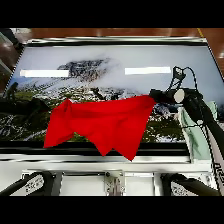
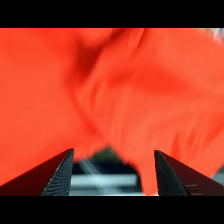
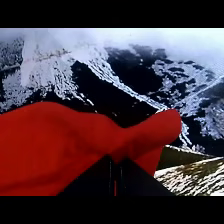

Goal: Fold the shirts.

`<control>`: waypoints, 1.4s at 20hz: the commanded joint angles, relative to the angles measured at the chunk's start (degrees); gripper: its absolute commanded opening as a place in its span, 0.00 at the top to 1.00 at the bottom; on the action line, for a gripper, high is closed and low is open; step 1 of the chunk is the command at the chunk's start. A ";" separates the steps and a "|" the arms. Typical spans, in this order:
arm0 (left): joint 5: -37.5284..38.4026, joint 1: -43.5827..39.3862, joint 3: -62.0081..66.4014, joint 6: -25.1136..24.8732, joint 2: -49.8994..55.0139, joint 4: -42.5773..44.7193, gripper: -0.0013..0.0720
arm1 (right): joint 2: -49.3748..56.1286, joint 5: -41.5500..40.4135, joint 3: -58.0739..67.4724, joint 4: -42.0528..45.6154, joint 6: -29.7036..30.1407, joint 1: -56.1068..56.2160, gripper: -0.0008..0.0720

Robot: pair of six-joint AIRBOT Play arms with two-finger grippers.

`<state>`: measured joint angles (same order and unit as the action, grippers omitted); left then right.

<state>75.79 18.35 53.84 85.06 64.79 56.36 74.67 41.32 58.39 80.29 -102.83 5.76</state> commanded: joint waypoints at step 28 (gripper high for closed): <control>-25.03 -31.10 -10.19 -1.92 0.72 -8.81 0.94 | -0.15 5.14 0.00 -0.33 1.62 0.04 0.90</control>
<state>47.48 -12.78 39.88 83.79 68.27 42.59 74.56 46.57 58.39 79.99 -101.21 5.76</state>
